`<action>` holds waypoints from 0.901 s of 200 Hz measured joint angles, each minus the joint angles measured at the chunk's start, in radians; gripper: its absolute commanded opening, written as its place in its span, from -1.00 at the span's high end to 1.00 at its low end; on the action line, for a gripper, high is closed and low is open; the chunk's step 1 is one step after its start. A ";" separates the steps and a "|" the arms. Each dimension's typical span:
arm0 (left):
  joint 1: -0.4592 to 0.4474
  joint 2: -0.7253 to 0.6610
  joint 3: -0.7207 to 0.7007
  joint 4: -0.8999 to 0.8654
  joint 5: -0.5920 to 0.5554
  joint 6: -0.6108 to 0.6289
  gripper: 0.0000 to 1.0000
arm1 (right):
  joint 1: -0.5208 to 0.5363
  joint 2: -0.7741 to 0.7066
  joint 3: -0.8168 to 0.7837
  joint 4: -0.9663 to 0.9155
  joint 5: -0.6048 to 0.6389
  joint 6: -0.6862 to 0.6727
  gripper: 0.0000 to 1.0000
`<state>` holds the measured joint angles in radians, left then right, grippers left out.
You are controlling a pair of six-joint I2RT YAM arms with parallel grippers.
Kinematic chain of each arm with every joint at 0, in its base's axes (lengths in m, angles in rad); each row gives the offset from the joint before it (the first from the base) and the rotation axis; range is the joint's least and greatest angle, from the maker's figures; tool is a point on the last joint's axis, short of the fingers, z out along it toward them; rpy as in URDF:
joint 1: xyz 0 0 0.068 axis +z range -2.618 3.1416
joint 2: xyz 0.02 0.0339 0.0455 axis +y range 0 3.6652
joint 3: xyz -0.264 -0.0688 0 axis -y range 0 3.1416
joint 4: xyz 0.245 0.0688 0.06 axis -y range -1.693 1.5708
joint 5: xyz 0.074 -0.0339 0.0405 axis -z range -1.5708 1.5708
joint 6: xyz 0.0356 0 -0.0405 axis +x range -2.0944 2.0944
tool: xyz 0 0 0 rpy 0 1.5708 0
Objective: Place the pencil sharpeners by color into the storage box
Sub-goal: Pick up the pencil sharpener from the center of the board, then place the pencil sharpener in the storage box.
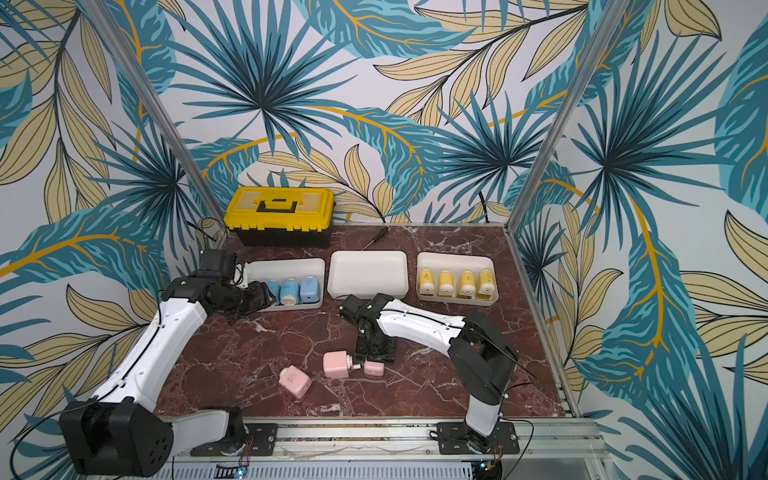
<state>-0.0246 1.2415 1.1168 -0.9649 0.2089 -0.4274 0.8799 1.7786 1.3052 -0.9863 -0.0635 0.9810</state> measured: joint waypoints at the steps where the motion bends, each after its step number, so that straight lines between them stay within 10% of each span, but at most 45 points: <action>1: 0.000 0.000 0.000 0.000 0.000 0.000 -0.32 | 0.000 0.000 0.001 -0.001 0.000 -0.001 0.11; 180: 0.000 0.003 0.000 0.001 -0.037 -0.012 -0.33 | -0.144 0.206 0.513 -0.263 -0.004 -0.319 0.13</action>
<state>-0.0246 1.2449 1.1172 -0.9642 0.1722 -0.4393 0.7361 1.9842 1.8187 -1.2491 -0.0677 0.6621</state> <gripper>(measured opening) 0.662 0.587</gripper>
